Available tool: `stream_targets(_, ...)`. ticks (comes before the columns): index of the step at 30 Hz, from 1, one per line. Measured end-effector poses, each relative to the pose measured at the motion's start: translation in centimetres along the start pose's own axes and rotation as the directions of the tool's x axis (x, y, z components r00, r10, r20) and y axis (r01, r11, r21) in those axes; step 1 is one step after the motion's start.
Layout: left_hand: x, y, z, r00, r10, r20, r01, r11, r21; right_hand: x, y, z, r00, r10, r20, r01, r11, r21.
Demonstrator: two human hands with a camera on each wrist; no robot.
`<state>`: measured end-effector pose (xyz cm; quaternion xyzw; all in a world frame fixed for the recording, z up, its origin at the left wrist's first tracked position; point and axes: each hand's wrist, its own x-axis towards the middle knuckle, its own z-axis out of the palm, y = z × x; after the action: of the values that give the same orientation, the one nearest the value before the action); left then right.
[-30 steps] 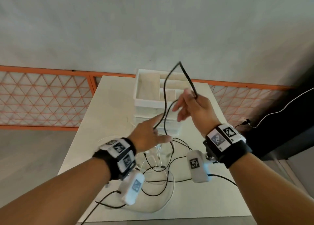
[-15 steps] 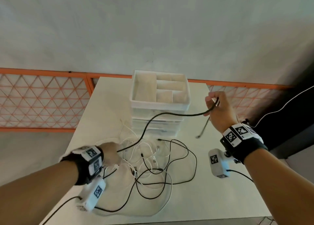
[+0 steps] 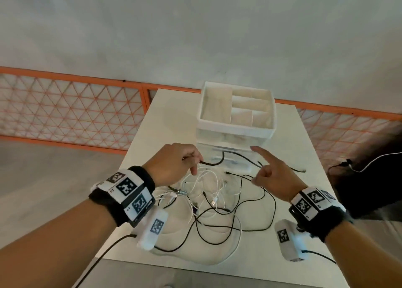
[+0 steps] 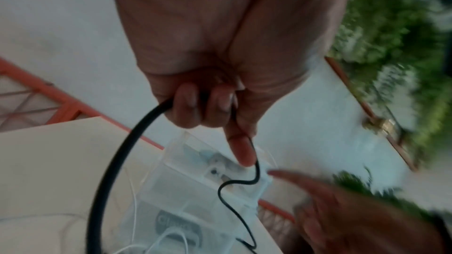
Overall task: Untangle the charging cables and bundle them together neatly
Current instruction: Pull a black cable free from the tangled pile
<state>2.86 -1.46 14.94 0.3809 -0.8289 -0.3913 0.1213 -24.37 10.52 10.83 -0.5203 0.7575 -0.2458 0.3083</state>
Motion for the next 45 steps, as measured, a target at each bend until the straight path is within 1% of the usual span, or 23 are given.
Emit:
stream_targets(1,-0.3,0.3,0.6,0.999,0.032,0.029,-0.033,0.999,0.016,-0.3,-1.3,1.0,0.998,-0.050,0.045,0.048,0.998,0.039)
stream_targets(3,-0.8,1.0,1.6,0.993,0.098,0.060,-0.097,0.995,-0.022,-0.6,-3.0,3.5,0.986,-0.087,0.145,0.091,0.996,-0.021)
stream_targets(4,-1.1,1.2,1.9,0.991,0.123,0.049,-0.120,0.991,-0.059,-0.6,-3.2,4.6,0.986,-0.077,0.146,0.090,0.992,-0.083)
stream_targets(6,-1.5,0.9,1.8,0.992,0.127,0.002,-0.126,0.986,-0.112,-0.3,-2.4,5.8,0.995,0.009,0.102,0.004,0.992,-0.127)
stream_targets(8,-2.1,-0.7,1.0,0.998,0.059,-0.005,-0.059,0.997,-0.050,0.1,-0.6,5.2,0.987,0.149,0.056,-0.141,0.981,-0.136)
stream_targets(11,-2.9,-4.1,0.5,0.977,-0.107,0.186,0.078,0.985,0.156,0.7,2.1,2.9,0.958,0.226,-0.178,-0.262,0.941,-0.215)
stream_targets(12,-3.3,-5.0,1.0,0.956,-0.155,0.248,0.112,0.977,0.181,0.8,2.8,2.3,0.953,0.203,-0.227,-0.251,0.945,-0.208)
stream_targets(13,-3.6,-5.7,1.6,0.941,-0.193,0.278,0.143,0.971,0.192,0.7,3.0,2.1,0.962,0.169,-0.212,-0.216,0.951,-0.221)
stream_targets(15,-3.9,-6.7,2.9,0.943,-0.259,0.208,0.226,0.959,0.170,0.2,3.0,2.9,0.987,0.107,-0.119,-0.134,0.961,-0.242)
stream_targets(17,-4.0,-7.4,3.8,0.933,-0.358,0.030,0.355,0.933,0.061,-0.6,3.3,4.9,0.990,0.026,-0.139,-0.062,0.963,-0.264)
stream_targets(18,-3.9,-7.7,4.1,0.911,-0.408,-0.058,0.408,0.913,-0.008,-1.0,3.8,6.2,0.986,-0.014,-0.163,-0.030,0.963,-0.266)
stream_targets(20,-3.7,-8.0,4.3,0.873,-0.465,-0.150,0.441,0.882,-0.169,-1.6,4.3,8.9,0.994,-0.022,-0.111,-0.015,0.945,-0.326)
stream_targets(22,-3.5,-7.6,4.2,0.879,-0.454,-0.144,0.397,0.866,-0.304,-1.9,4.5,11.3,0.998,0.039,0.044,-0.017,0.905,-0.425)
stream_targets(24,-3.4,-6.4,3.9,0.903,-0.408,-0.131,0.331,0.858,-0.392,-1.7,4.6,13.2,0.985,0.110,0.135,-0.033,0.879,-0.476)
stream_targets(28,-2.6,-3.8,2.4,0.935,-0.329,-0.134,0.188,0.778,-0.599,-0.6,3.0,13.8,0.985,0.129,0.117,-0.035,0.805,-0.592)
stream_targets(29,-2.5,-3.3,2.0,0.937,-0.318,-0.142,0.162,0.759,-0.631,-0.4,2.4,13.4,0.990,0.109,0.091,-0.035,0.811,-0.584)
stream_targets(32,-2.2,-2.7,1.2,0.938,-0.301,-0.171,0.111,0.729,-0.675,0.6,0.2,10.4,0.999,0.015,-0.038,-0.029,0.908,-0.419)
stream_targets(34,-2.0,-2.3,1.3,0.947,-0.270,-0.174,0.084,0.731,-0.677,1.0,-1.7,7.5,0.984,-0.128,-0.120,0.095,0.963,-0.250)
stream_targets(36,-1.7,-1.2,1.8,0.964,-0.204,-0.168,0.053,0.770,-0.636,0.7,-4.7,4.6,0.943,-0.282,-0.179,0.263,0.957,-0.125)
stream_targets(37,-1.5,-0.3,2.3,0.973,-0.162,-0.166,0.028,0.792,-0.610,0.4,-6.2,3.4,0.927,-0.317,-0.201,0.311,0.948,-0.064)
stream_targets(39,-0.9,1.5,3.3,0.984,-0.083,-0.160,-0.022,0.826,-0.563,-0.1,-9.1,1.6,0.927,-0.290,-0.236,0.326,0.937,0.129)
stream_targets(41,-0.1,3.0,4.5,0.990,-0.042,-0.136,-0.042,0.829,-0.557,-0.4,-11.0,0.1,0.932,-0.243,-0.269,0.330,0.876,0.352)
stream_targets(45,0.6,4.6,6.3,0.997,-0.040,-0.074,-0.014,0.785,-0.619,-0.9,-12.1,-1.7,0.930,-0.173,-0.325,0.353,0.671,0.652)
